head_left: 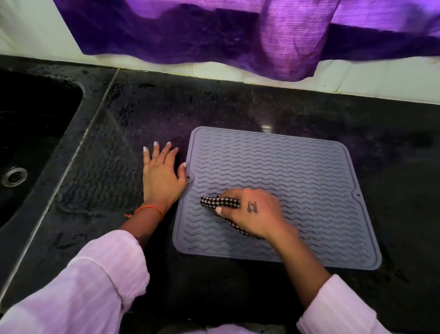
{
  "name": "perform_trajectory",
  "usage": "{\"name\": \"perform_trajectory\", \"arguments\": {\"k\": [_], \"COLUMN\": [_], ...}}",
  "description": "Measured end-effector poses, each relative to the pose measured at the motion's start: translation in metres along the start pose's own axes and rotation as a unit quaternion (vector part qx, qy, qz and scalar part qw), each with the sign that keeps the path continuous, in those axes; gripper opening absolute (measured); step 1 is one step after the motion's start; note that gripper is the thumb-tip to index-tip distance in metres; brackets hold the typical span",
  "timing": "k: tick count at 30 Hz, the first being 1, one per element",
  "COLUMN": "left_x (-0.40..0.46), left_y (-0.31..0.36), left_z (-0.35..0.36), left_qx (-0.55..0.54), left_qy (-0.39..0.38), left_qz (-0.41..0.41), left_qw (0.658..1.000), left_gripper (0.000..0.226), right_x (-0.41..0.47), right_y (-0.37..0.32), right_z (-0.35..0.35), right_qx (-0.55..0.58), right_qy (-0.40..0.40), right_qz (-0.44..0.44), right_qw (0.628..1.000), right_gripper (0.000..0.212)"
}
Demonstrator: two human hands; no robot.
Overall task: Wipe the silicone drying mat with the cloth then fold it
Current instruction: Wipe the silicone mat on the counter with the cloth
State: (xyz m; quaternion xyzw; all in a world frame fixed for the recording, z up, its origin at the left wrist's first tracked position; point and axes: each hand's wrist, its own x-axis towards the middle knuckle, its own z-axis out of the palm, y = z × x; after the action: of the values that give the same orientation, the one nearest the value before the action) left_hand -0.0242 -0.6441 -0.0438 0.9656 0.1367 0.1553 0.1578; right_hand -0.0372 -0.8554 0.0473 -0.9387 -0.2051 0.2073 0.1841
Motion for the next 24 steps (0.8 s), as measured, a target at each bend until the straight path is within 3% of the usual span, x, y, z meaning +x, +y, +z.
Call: {"name": "perform_trajectory", "arguments": {"k": [3, 6, 9, 11, 12, 13, 15, 17, 18, 19, 20, 24], "left_x": [0.0, 0.0, 0.0, 0.0, 0.0, 0.001, 0.001, 0.0, 0.001, 0.001, 0.001, 0.003], "left_y": [0.0, 0.0, -0.002, -0.002, -0.002, -0.002, -0.003, -0.003, -0.004, -0.004, -0.005, -0.006], "left_z": [0.0, 0.001, 0.001, 0.002, 0.002, 0.002, 0.002, 0.001, 0.001, 0.001, 0.001, -0.001], "left_qx": [0.002, 0.0, 0.0, -0.003, -0.006, -0.011, -0.019, -0.024, -0.028, -0.031, -0.033, -0.033], "left_qy": [0.001, 0.003, 0.003, 0.003, 0.004, 0.005, 0.005, 0.008, 0.011, 0.014, 0.017, 0.028], "left_qz": [0.003, 0.003, 0.0, 0.002, 0.003, 0.002, -0.004, -0.006, -0.005, -0.004, -0.004, -0.018], "left_qw": [1.0, 1.0, 1.0, 1.0, 1.0, 1.0, 1.0, 1.0, 1.0, 0.999, 0.999, 0.999], "left_gripper": [0.055, 0.054, 0.055, 0.054, 0.054, 0.054, 0.054, 0.054, 0.053, 0.052, 0.05, 0.051], "right_x": [0.003, 0.003, 0.003, 0.001, -0.001, -0.002, -0.002, -0.004, -0.005, -0.005, -0.004, -0.001], "right_y": [-0.002, -0.006, 0.003, 0.018, 0.026, 0.034, 0.049, 0.055, 0.052, 0.049, 0.043, 0.015], "right_z": [0.003, 0.009, -0.006, -0.018, -0.022, -0.025, -0.027, -0.025, -0.022, -0.018, -0.013, 0.008], "right_qx": [0.053, 0.021, 0.003, 0.115, 0.237, 0.39, 0.636, 0.756, 0.775, 0.772, 0.746, 0.534], "right_qy": [0.012, 0.011, -0.043, -0.053, -0.048, -0.042, -0.039, -0.067, -0.078, -0.081, -0.076, -0.122], "right_qz": [0.011, 0.027, 0.072, 0.105, 0.132, 0.152, 0.13, 0.092, 0.087, 0.093, 0.101, 0.093], "right_qw": [0.998, 0.999, 0.997, 0.986, 0.961, 0.907, 0.76, 0.644, 0.62, 0.624, 0.653, 0.832], "right_gripper": [0.039, 0.041, 0.037, 0.031, 0.031, 0.032, 0.037, 0.043, 0.046, 0.048, 0.051, 0.046]}}
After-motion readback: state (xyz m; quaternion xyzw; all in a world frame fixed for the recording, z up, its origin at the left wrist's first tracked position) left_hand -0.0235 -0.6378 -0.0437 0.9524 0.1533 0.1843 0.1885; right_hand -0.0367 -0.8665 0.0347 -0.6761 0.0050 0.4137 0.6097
